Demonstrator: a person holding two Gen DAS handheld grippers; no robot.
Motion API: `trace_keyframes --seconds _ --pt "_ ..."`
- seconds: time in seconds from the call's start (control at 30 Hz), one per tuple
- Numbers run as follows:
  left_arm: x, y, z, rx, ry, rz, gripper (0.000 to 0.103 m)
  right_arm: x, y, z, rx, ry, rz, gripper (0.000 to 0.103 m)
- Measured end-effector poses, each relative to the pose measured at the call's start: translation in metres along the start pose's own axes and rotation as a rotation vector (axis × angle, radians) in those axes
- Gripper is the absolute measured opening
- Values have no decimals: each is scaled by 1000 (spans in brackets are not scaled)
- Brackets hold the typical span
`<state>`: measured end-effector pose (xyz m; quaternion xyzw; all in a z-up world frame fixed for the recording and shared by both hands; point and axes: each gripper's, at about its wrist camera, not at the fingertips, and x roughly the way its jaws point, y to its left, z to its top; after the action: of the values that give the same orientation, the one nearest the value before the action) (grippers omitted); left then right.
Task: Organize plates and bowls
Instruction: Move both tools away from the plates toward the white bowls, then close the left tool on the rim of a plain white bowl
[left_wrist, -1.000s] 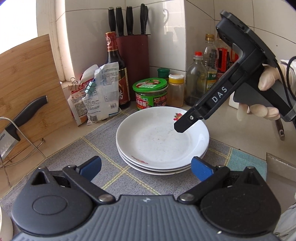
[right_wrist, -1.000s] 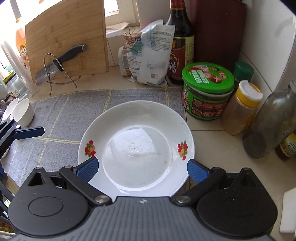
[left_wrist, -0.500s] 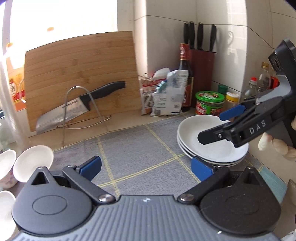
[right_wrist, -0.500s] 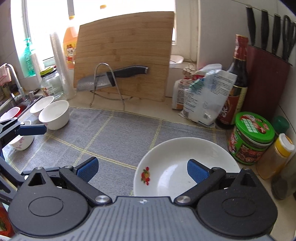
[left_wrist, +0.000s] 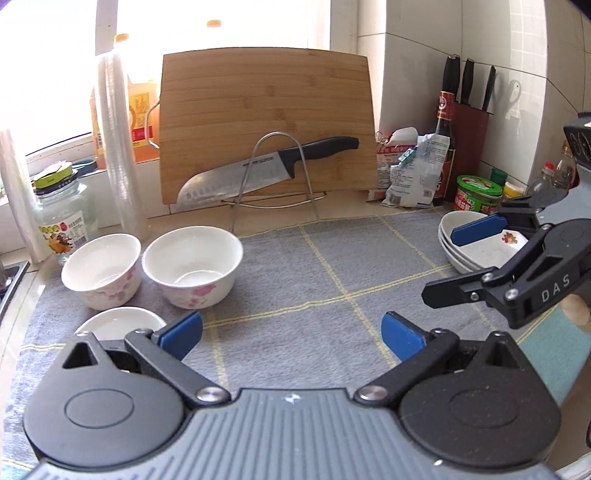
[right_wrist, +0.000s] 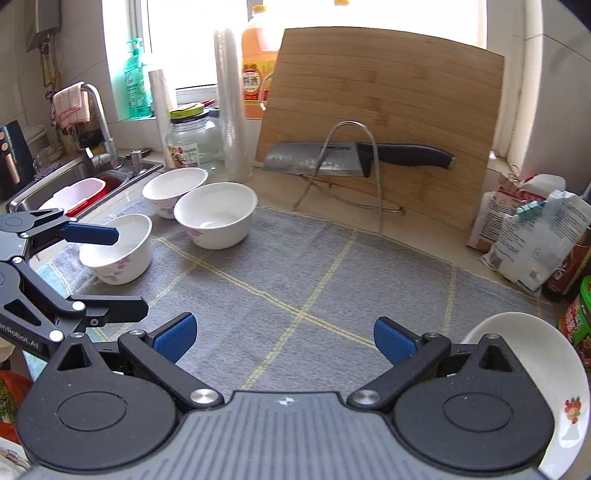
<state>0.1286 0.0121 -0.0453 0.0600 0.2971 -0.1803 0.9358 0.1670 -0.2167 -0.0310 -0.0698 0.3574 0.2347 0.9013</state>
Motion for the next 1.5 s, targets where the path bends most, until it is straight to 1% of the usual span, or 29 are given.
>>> trace_keyframes --seconds 0.13,0.3,0.47,0.63,0.77,0.93,1.0,1.03,1.1,1.13,1.2,1.27,1.5 --pt "-11 37 -7 11 2 9 102 20 42 9 -28 19 22 103" --pt "-18 80 -10 31 15 38 102 44 83 16 -78 33 53 103" --pt "-13 120 -11 1 58 12 102 66 119 22 -133 45 88 103" --pt "4 145 -9 -2 109 -2 102 84 146 26 -187 50 101 103" --pt "16 156 -9 11 141 -8 102 96 163 29 -238 50 111 103" --pt "30 166 -7 16 182 -40 99 110 176 33 -280 51 114 103" --pt "34 167 -7 16 194 -64 93 115 179 34 -291 49 117 103" --pt "36 168 -7 16 202 -68 91 117 180 35 -292 52 118 103" --pt "40 169 -7 16 216 -77 83 122 181 36 -295 60 116 102" --pt "41 169 -7 15 221 -82 83 124 182 36 -299 63 118 101" --pt "44 171 -6 14 229 -96 80 127 183 37 -305 66 119 94" --pt "46 171 -6 15 235 -101 78 128 184 37 -313 69 120 89" --pt "53 171 -4 25 257 -136 68 132 186 39 -328 66 127 80"
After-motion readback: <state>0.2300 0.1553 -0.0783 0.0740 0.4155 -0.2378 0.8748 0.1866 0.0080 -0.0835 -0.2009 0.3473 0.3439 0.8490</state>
